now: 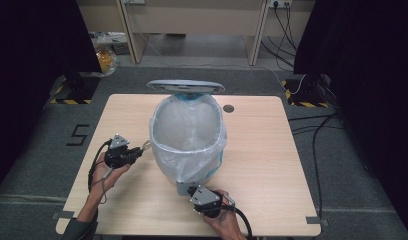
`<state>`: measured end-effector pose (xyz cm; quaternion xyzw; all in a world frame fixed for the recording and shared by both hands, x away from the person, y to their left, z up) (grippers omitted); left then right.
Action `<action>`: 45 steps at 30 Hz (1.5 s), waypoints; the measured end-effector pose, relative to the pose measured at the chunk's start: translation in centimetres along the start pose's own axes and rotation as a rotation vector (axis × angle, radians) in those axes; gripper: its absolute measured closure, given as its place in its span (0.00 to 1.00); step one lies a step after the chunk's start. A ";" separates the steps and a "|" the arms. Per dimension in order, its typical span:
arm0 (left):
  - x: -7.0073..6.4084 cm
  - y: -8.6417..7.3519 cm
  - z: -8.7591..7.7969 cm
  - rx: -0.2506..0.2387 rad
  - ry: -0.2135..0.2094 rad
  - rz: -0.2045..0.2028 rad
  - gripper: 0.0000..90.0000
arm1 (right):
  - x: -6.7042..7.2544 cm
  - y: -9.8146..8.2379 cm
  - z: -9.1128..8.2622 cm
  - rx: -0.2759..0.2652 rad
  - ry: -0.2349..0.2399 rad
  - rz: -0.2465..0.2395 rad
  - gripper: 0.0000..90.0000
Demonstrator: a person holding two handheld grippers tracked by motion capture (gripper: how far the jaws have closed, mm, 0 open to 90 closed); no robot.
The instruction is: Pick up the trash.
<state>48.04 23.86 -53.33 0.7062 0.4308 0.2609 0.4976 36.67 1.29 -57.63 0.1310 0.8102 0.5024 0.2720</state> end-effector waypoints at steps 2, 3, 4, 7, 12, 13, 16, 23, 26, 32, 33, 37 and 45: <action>-0.2 0.6 -0.7 -0.010 -0.011 -0.001 0.89 | 0.0 0.0 0.0 0.000 0.000 0.000 0.95; -0.3 0.8 -1.0 -0.015 -0.023 -0.012 0.89 | 0.0 0.0 0.0 0.000 0.000 0.000 0.95; -0.3 0.8 -1.0 -0.015 -0.023 -0.012 0.89 | 0.0 0.0 0.0 0.000 0.000 0.000 0.95; -0.6 1.6 -2.1 -0.030 -0.035 -0.008 0.89 | 0.0 0.0 0.0 0.002 -0.003 0.002 0.95; -0.8 2.7 -3.4 -0.052 -0.044 -0.008 0.89 | 0.0 0.0 0.0 0.002 -0.003 0.001 0.95; -0.9 3.3 -4.0 -0.067 -0.051 -0.011 0.89 | 0.0 0.0 0.0 0.002 -0.003 0.003 0.95; -1.1 4.1 -4.8 -0.082 -0.061 -0.010 0.89 | 0.1 0.0 0.0 0.001 -0.002 0.001 0.95; -1.4 5.4 -5.9 -0.109 -0.070 0.003 0.89 | 0.0 0.0 0.0 0.001 -0.004 -0.002 0.95; -1.4 5.9 -6.3 -0.120 -0.072 0.005 0.89 | 0.0 0.0 0.0 0.001 -0.005 -0.004 0.95; -1.4 6.6 -6.9 -0.129 -0.077 0.011 0.89 | 0.0 0.0 0.0 0.001 -0.007 -0.004 0.95; -1.3 6.9 -7.1 -0.135 -0.074 0.011 0.89 | 0.0 0.0 0.0 0.001 -0.007 -0.004 0.95; -1.2 7.5 -7.6 -0.149 -0.080 0.008 0.89 | 0.0 0.0 0.0 0.001 -0.007 -0.004 0.95; -1.2 8.5 -8.4 -0.162 -0.076 0.021 0.89 | 0.0 0.0 0.0 0.001 -0.007 -0.005 0.95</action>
Point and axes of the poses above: each handheld gripper's, and its own axes: z roughly forward along the jaws, y roughly out of its top, x roughly to its left, the point moved 10 cm from there along z, roughly forward along the jaws, and after that the axes turned 15 degrees about -x, right-handed, at the moved point
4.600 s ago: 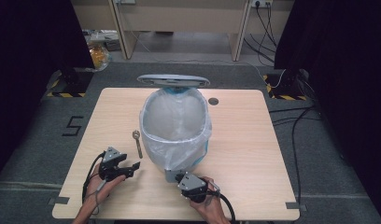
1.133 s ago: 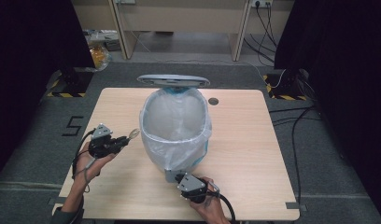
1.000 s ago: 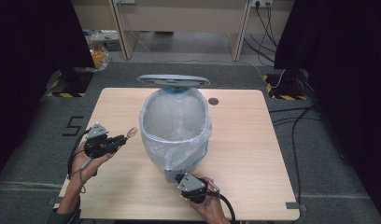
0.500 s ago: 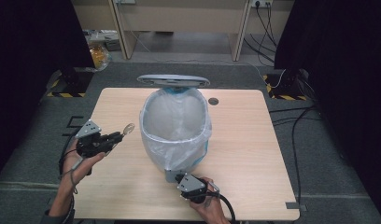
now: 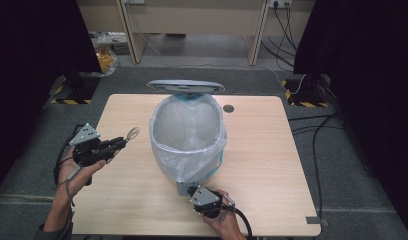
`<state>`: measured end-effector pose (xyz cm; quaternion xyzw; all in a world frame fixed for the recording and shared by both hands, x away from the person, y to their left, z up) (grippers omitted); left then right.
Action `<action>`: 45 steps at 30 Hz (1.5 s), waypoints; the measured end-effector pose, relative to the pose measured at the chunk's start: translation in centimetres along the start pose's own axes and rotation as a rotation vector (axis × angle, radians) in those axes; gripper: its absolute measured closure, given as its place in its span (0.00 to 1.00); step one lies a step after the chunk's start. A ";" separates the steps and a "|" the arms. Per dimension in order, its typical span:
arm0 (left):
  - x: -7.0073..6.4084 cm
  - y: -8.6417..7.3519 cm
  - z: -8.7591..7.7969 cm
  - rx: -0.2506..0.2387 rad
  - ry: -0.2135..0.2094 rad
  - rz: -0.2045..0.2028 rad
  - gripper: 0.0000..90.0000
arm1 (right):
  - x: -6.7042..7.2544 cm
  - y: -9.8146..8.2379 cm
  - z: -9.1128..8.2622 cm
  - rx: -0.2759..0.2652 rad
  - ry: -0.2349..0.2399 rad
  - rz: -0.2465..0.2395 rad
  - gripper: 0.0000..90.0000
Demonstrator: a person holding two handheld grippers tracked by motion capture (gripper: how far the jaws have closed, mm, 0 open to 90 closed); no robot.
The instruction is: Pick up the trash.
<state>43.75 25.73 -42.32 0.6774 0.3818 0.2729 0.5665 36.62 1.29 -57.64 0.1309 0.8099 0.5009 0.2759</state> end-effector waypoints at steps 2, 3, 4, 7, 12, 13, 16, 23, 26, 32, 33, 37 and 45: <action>-0.1 0.3 -0.2 -0.003 -0.001 0.007 0.89 | 0.0 0.0 0.0 0.000 0.001 0.000 0.95; -0.1 0.5 -0.3 -0.006 0.000 0.011 0.89 | 0.0 0.0 0.0 0.000 0.001 0.000 0.95; -0.1 0.7 -0.4 -0.007 -0.001 0.014 0.89 | 0.0 0.0 0.0 0.000 0.000 0.001 0.95; -0.2 1.4 -0.7 -0.020 -0.005 0.018 0.89 | 0.0 0.0 0.0 0.000 0.001 -0.001 0.95; -0.3 2.5 -1.2 -0.031 -0.005 0.034 0.89 | 0.0 0.0 0.0 0.000 0.001 -0.001 0.95; -0.3 2.7 -1.3 -0.033 -0.007 0.034 0.89 | 0.0 0.0 0.0 0.000 0.000 -0.001 0.95; -0.4 3.4 -1.6 -0.043 -0.012 0.039 0.89 | 0.0 0.0 0.0 0.000 0.000 0.000 0.95; -0.8 4.9 -2.0 -0.066 -0.020 0.053 0.89 | 0.0 0.0 0.0 0.000 0.000 -0.001 0.95; -1.4 5.8 -2.1 -0.079 -0.033 0.062 0.89 | 0.0 0.0 0.0 -0.001 -0.001 -0.002 0.95; -2.5 7.2 -1.8 -0.104 -0.057 0.072 0.89 | 0.0 0.0 0.0 -0.003 -0.002 -0.005 0.95; -2.5 7.2 -1.8 -0.104 -0.057 0.072 0.89 | 0.0 0.0 0.0 -0.003 -0.002 -0.005 0.95; -3.4 8.1 -1.5 -0.118 -0.074 0.085 0.89 | 0.0 0.0 0.0 -0.003 0.001 -0.010 0.95; -4.6 9.1 -1.0 -0.145 -0.098 0.090 0.89 | 0.0 0.0 0.0 -0.004 0.001 -0.013 0.95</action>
Point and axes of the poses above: each handheld gripper's, and its own axes: z roughly forward along the jaws, y roughly out of its top, x roughly to its left, the point moved 10 cm from there along z, roughly forward along the jaws, and after that the axes turned 15 degrees about -x, right-handed, at the moved point
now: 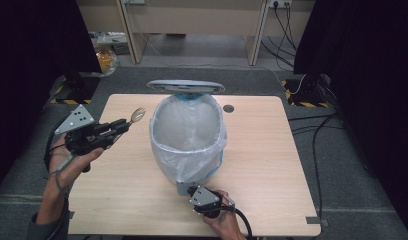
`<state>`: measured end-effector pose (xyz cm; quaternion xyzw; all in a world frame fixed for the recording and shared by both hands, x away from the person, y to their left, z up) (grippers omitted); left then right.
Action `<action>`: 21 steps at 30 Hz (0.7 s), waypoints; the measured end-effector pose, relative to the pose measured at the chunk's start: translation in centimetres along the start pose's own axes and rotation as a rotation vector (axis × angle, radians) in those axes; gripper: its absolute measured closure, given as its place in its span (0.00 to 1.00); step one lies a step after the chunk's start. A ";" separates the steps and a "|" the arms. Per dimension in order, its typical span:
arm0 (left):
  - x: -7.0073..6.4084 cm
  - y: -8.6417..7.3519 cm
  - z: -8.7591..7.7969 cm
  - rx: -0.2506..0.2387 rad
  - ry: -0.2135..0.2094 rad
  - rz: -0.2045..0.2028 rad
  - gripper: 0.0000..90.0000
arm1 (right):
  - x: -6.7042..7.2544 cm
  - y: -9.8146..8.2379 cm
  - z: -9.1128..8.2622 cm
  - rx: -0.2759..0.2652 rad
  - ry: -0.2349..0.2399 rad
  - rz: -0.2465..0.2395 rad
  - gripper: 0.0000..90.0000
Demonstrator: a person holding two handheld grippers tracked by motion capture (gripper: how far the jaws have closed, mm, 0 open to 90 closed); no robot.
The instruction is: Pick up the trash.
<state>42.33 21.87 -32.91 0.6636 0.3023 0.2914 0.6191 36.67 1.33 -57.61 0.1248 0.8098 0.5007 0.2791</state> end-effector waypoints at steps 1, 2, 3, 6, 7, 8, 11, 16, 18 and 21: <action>-0.2 0.2 0.1 -0.004 -0.005 0.001 0.89 | 0.0 0.0 0.0 0.000 0.000 0.000 0.95; -0.2 0.2 0.1 -0.004 -0.005 0.001 0.89 | 0.0 0.0 0.0 0.000 0.000 0.000 0.95; -0.6 0.5 0.5 -0.013 -0.018 0.000 0.89 | 0.0 0.0 0.0 0.000 0.000 -0.001 0.95; -1.0 0.8 0.8 -0.020 -0.027 0.001 0.89 | 0.0 0.0 0.0 0.000 0.001 0.002 0.95; -1.4 1.2 1.2 -0.028 -0.035 0.004 0.89 | 0.0 0.0 0.0 0.000 0.001 0.000 0.95; -1.4 1.2 1.2 -0.028 -0.035 0.004 0.89 | 0.0 0.0 0.0 0.000 0.001 0.001 0.95; -2.2 1.8 1.8 -0.035 -0.055 0.013 0.89 | 0.0 0.0 0.0 0.000 0.001 -0.001 0.95; -3.0 2.4 2.7 -0.040 -0.076 0.018 0.89 | 0.0 0.0 0.0 -0.001 0.001 -0.001 0.95; -3.1 2.5 2.8 -0.043 -0.083 0.018 0.89 | 0.0 0.0 0.0 0.000 0.002 0.000 0.95; -3.7 2.9 3.3 -0.056 -0.100 0.008 0.89 | 0.0 0.0 0.0 0.000 0.002 0.000 0.95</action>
Point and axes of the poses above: each handheld gripper's, and its own axes: z roughly forward along the jaws, y roughly out of its top, x roughly to its left, the point moved 10 cm from there along z, roughly forward along the jaws, and after that the axes turned 15 degrees about -x, right-handed, at the moved point
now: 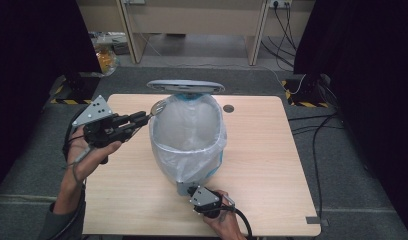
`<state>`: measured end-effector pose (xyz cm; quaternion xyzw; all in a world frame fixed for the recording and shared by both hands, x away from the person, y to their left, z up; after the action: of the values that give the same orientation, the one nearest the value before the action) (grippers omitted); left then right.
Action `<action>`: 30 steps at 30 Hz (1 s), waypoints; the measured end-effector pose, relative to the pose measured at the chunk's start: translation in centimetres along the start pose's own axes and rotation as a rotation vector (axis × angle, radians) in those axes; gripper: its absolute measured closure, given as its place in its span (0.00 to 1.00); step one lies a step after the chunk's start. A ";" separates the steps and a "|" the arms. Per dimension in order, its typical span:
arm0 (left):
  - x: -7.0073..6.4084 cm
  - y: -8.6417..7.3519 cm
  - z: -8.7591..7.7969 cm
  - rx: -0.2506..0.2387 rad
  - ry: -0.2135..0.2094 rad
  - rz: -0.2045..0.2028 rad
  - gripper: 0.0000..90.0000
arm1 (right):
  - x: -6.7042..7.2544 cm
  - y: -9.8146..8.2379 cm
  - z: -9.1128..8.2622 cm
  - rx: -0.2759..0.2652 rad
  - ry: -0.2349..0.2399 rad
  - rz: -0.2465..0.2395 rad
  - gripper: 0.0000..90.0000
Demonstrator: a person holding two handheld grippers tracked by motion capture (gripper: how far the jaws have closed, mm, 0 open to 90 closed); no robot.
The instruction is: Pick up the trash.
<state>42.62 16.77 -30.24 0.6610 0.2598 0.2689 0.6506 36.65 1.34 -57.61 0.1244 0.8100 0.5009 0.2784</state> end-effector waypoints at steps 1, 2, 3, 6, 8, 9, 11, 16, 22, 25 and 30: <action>-0.1 0.1 0.2 -0.004 -0.006 -0.003 0.89 | 0.0 0.0 0.0 0.000 0.000 -0.001 0.95; -0.3 0.1 0.3 -0.005 -0.010 -0.005 0.89 | 0.0 0.0 0.0 0.000 0.001 -0.001 0.95; -0.4 0.2 0.5 -0.006 -0.017 -0.008 0.89 | 0.0 0.0 0.0 -0.001 0.000 -0.001 0.95; -0.8 0.1 1.0 -0.007 -0.031 -0.013 0.89 | 0.0 0.0 0.0 -0.001 0.000 -0.001 0.95; -1.1 0.0 1.5 -0.008 -0.041 -0.019 0.89 | 0.0 0.0 0.0 0.000 0.000 0.000 0.95; -1.2 0.0 1.7 -0.009 -0.045 -0.020 0.89 | 0.0 0.0 0.0 0.000 0.000 -0.001 0.95; -1.4 0.0 1.9 -0.010 -0.049 -0.022 0.89 | 0.0 0.0 0.0 -0.001 0.000 -0.001 0.95; -2.2 0.0 3.4 -0.001 -0.065 -0.017 0.89 | 0.0 0.0 0.0 0.000 -0.001 0.006 0.95; -2.7 -0.2 5.0 0.012 -0.075 -0.014 0.89 | 0.0 0.0 0.0 -0.001 0.001 0.001 0.95; -2.9 -0.3 5.4 0.013 -0.077 -0.016 0.89 | 0.0 0.0 0.0 0.000 0.002 0.001 0.95; -3.2 -0.5 6.4 0.018 -0.086 -0.024 0.89 | 0.0 0.0 0.0 -0.002 -0.001 -0.002 0.95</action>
<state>44.78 9.92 -30.82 0.6744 0.2420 0.2301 0.6586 36.66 1.31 -57.58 0.1238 0.8095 0.5013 0.2793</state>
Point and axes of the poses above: each handheld gripper's, and its own axes: z roughly forward along the jaws, y roughly out of its top, x roughly to its left, the point moved 10 cm from there along z, roughly forward along the jaws, and after that the axes turned 15 degrees about -x, right-handed, at the moved point
